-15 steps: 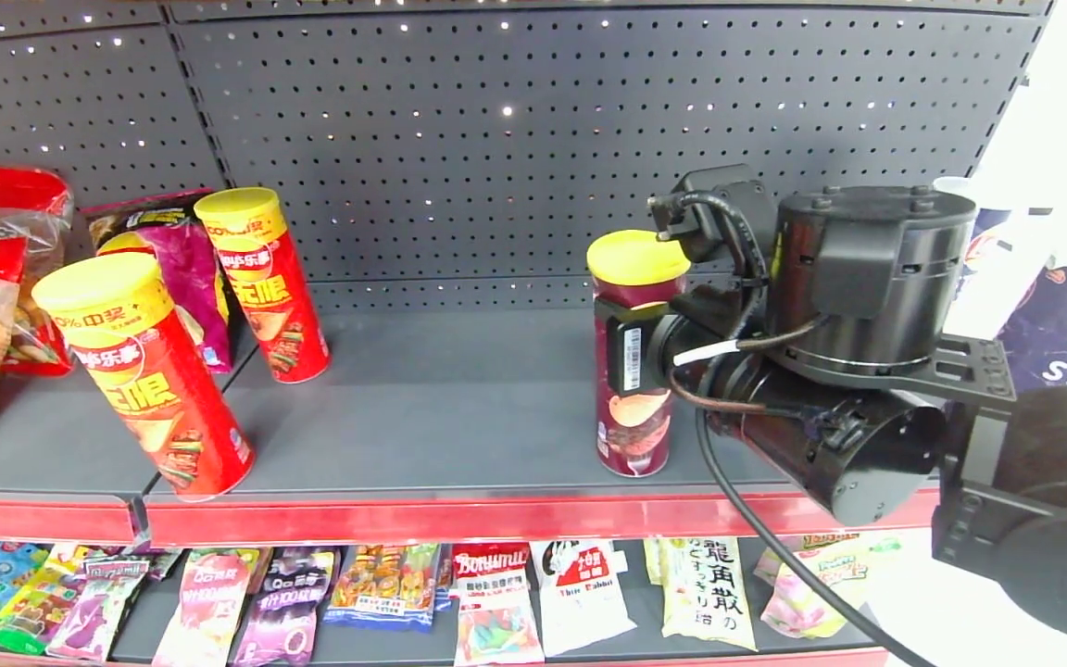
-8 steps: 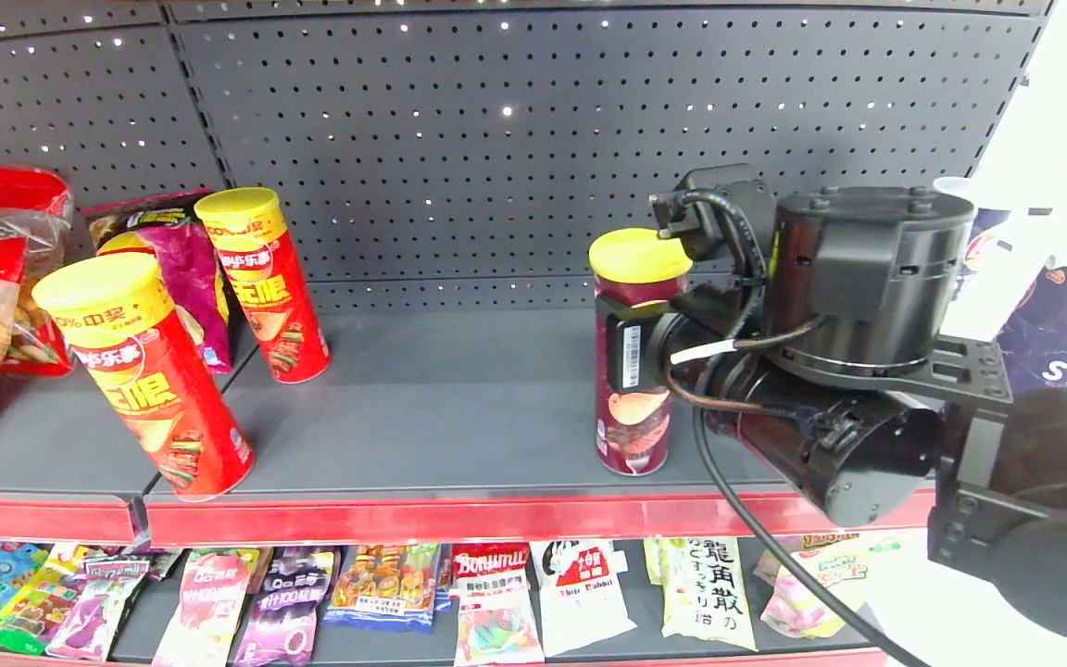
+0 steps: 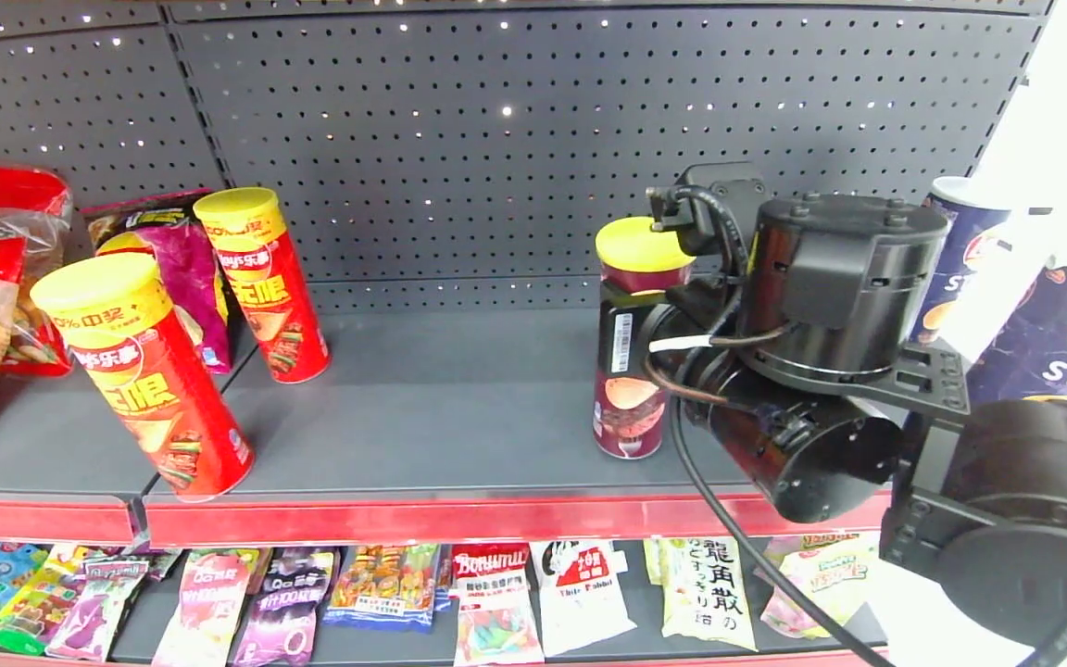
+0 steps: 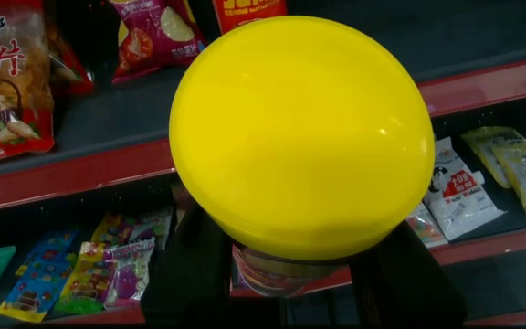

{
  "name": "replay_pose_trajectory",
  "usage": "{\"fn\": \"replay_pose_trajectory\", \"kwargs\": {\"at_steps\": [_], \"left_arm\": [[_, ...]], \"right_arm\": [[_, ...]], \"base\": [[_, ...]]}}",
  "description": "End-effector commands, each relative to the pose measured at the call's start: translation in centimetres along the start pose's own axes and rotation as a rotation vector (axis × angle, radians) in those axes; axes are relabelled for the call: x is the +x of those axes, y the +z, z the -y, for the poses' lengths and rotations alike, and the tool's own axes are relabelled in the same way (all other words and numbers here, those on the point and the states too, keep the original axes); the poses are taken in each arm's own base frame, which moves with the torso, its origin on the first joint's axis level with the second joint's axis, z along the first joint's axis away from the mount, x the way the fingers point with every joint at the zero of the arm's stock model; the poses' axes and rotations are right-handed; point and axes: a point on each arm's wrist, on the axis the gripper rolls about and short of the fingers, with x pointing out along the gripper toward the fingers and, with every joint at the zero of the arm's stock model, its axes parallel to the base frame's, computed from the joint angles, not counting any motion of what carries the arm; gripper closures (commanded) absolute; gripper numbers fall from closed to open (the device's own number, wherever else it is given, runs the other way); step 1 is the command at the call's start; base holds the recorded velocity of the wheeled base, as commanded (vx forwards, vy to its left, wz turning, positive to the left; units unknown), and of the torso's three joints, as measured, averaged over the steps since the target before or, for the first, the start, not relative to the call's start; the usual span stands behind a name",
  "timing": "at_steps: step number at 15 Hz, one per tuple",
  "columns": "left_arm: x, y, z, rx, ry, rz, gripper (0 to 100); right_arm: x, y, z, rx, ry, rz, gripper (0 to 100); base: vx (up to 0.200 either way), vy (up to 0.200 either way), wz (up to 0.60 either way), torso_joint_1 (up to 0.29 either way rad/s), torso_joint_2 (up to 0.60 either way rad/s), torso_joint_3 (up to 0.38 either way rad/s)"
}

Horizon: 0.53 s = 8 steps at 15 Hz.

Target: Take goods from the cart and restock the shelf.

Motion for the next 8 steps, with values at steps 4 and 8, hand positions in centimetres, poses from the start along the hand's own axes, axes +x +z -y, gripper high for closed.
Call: {"fn": "replay_pose_trajectory", "kwargs": {"at_steps": [4, 8], "left_arm": [[0.0, 0.0, 0.0, 0.001, 0.0, -0.002, 100], [0.0, 0.0, 0.0, -0.001, 0.0, -0.002, 100]], "right_arm": [[-0.8, -0.1, -0.5, -0.007, 0.023, -0.002, 100], [-1.4, -0.2, -0.6, -0.004, 0.037, -0.002, 100]], "base": [[0.0, 0.0, 0.0, 0.0, 0.0, 0.0], [0.0, 0.0, 0.0, 0.0, 0.0, 0.0]]}}
